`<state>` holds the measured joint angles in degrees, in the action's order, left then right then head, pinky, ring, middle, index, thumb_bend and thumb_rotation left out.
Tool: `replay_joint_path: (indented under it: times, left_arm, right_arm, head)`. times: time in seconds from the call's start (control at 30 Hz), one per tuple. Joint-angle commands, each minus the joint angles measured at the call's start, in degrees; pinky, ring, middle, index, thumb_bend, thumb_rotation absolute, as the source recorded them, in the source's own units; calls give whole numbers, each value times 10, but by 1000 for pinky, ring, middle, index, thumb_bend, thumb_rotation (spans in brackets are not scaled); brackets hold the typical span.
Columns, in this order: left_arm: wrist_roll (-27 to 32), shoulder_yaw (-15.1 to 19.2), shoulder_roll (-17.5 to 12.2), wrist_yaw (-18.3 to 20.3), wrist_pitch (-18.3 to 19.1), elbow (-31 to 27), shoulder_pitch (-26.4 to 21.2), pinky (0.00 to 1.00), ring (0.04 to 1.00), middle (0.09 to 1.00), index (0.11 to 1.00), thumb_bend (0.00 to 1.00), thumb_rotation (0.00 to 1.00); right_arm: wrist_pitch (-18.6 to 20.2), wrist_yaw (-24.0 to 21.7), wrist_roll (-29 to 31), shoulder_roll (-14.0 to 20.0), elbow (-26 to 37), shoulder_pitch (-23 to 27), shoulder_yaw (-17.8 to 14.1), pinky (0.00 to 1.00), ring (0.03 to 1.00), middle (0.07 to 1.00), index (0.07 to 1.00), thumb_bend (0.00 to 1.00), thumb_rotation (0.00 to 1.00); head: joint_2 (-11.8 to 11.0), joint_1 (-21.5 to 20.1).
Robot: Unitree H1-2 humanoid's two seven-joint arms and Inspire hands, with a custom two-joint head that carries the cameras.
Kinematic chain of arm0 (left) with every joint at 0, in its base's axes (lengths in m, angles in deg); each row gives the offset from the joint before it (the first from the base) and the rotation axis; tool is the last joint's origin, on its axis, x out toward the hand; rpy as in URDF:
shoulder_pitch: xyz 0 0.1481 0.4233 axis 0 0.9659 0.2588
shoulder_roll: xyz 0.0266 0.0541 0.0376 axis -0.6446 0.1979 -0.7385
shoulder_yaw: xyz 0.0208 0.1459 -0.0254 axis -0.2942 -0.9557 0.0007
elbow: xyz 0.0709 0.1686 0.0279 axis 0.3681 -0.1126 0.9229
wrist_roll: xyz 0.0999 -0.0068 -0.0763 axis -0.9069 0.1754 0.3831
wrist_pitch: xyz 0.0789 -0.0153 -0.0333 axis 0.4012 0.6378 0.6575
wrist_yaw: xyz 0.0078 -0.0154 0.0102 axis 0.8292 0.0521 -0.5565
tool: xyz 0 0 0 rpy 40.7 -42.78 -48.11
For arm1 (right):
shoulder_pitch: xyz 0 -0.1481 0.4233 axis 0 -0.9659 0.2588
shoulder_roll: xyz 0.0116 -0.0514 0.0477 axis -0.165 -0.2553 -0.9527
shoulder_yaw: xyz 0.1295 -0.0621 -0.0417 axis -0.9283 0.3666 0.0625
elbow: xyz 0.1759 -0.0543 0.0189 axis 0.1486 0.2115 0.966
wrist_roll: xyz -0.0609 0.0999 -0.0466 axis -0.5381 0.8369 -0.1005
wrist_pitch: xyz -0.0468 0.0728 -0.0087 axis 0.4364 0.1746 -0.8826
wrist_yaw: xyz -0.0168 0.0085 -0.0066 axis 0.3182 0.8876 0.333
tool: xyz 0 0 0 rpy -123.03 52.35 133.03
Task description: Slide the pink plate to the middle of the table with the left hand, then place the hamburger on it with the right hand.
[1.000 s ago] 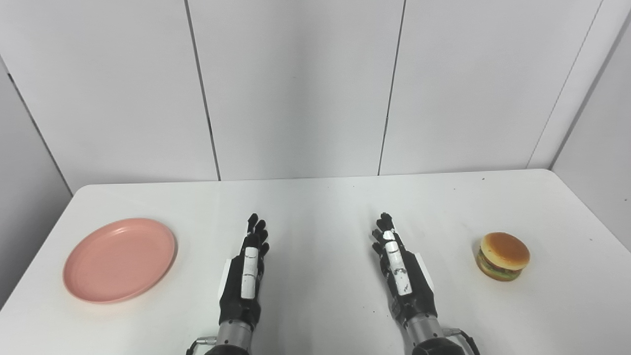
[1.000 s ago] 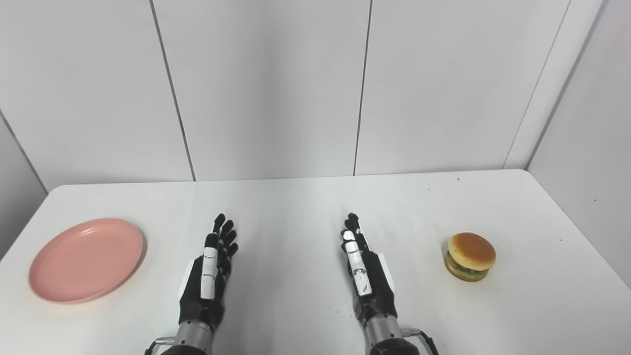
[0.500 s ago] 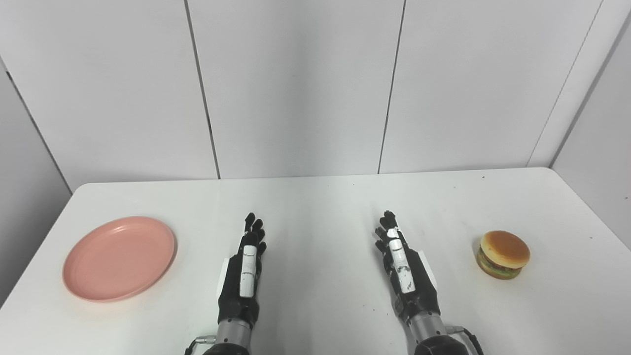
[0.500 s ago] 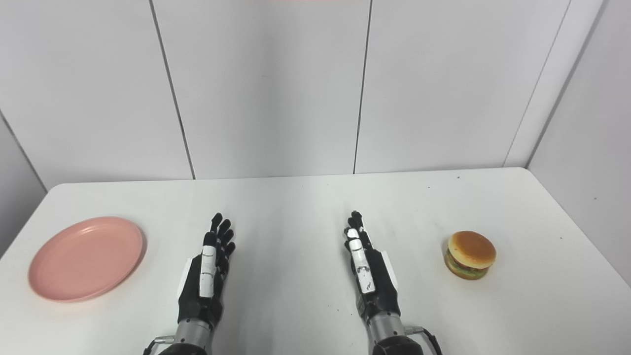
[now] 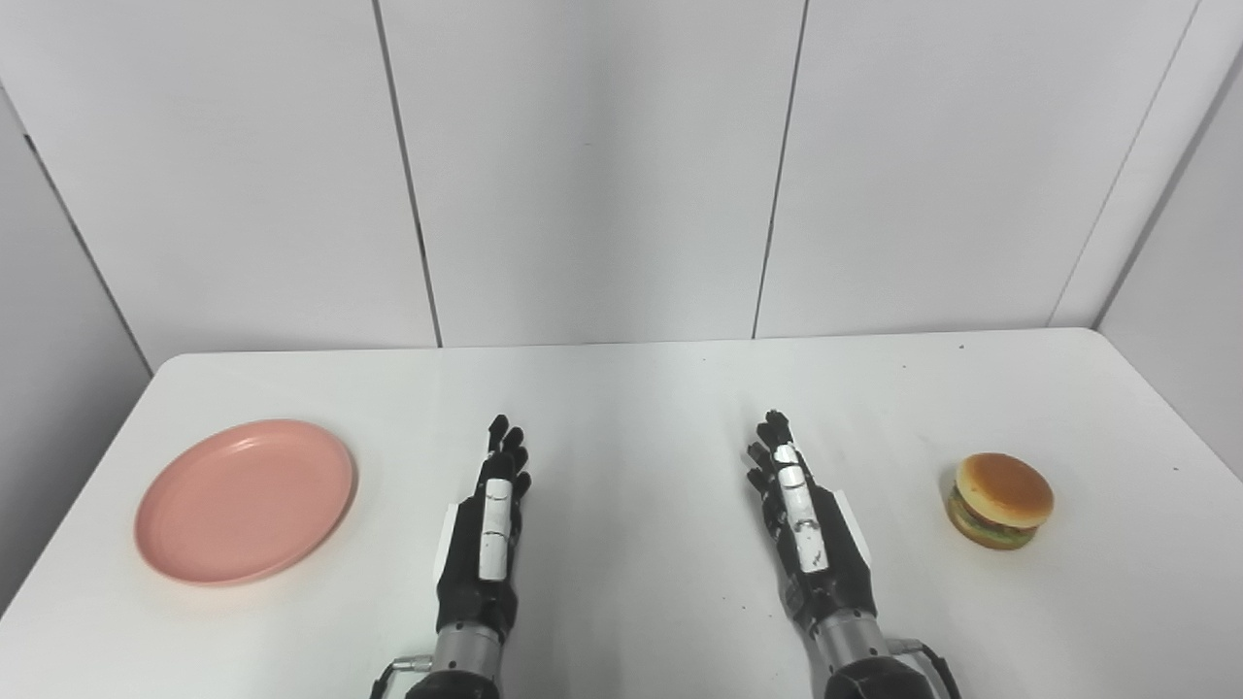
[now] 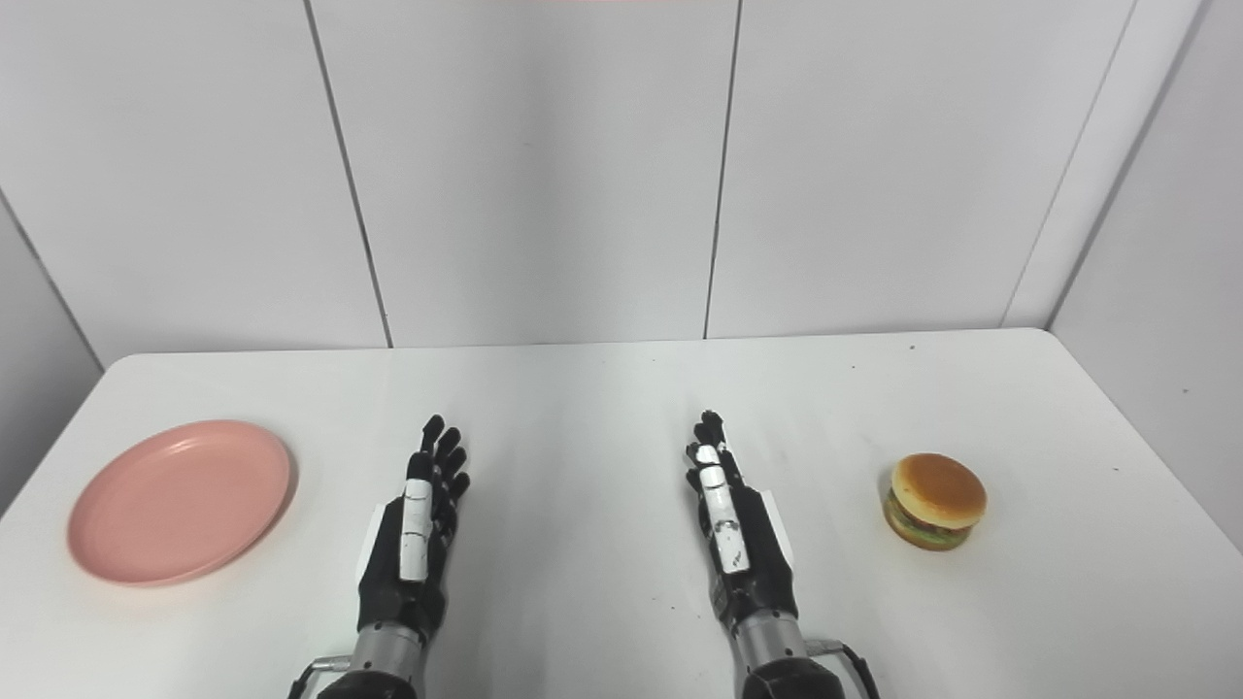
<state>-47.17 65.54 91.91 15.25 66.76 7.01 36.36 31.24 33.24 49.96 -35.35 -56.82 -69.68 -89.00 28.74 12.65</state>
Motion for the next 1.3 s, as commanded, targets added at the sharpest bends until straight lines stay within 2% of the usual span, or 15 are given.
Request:
replay_joint_path:
  times: [0.0,0.1,0.23,0.3,0.37,0.47,0.63,0.67,0.87,1.07,1.17,1.27]
  left_arm:
    - [-9,3,3,-11,-18,0,15,1000,1000,1000,1000,785,1000]
    - [0,19,-8,-14,-14,-32,-8,1000,1000,1000,1000,786,1000]
    - [24,57,-48,-5,37,-80,-48,1000,1000,1000,1000,834,1000]
    - [25,75,-68,-9,48,-86,-63,1000,1000,1000,1000,844,1000]
    - [20,90,-87,-15,48,-83,-76,1000,1000,1000,1000,810,1000]
    - [26,122,-117,-27,62,-84,-92,1000,1000,1000,1000,814,1000]
    - [44,161,-154,-29,59,-74,-107,1000,1000,991,987,839,1000]
    - [46,174,-164,-34,57,-71,-112,1000,1000,988,985,840,1000]
    - [19,212,-209,-72,39,-59,-126,915,866,847,848,851,1000]
    - [38,258,-255,-93,13,-8,-141,867,788,775,783,880,1000]
    - [45,275,-278,-99,19,23,-145,859,766,755,766,857,1000]
    - [51,288,-296,-101,-7,70,-149,843,752,742,752,834,1000]
  right_arm:
    - [-38,-9,16,1,-1,14,-9,1000,1000,1000,1000,611,922]
    - [-54,-1,4,1,-15,17,-12,1000,1000,1000,1000,653,931]
    - [-49,8,-2,2,-8,10,-18,1000,1000,1000,1000,636,934]
    - [-57,12,-5,0,-10,9,-20,1000,1000,1000,1000,622,926]
    - [-67,15,-10,-1,-15,10,-22,1000,1000,1000,998,607,941]
    - [-48,12,-8,1,-1,7,-19,1000,1000,1000,1000,586,964]
    - [-56,10,-6,1,2,7,-18,1000,1000,1000,1000,548,976]
    - [-47,11,-6,1,8,6,-18,1000,1000,1000,1000,547,974]
    - [-36,7,-7,8,16,6,-15,1000,1000,1000,1000,523,997]
    - [-8,7,9,6,36,2,-16,1000,1000,1000,1000,507,979]
    - [-17,11,1,5,36,1,-16,1000,1000,1000,1000,508,977]
    - [-21,12,2,4,34,1,-17,1000,1000,1000,1000,489,988]
  head:
    - [-8,18]
    - [-18,42]
    - [-31,71]
    - [-32,74]
    - [-38,83]
    - [-42,89]
    - [-46,94]
    - [-48,98]
    - [-53,105]
    - [-54,111]
    - [-53,113]
    - [-55,115]
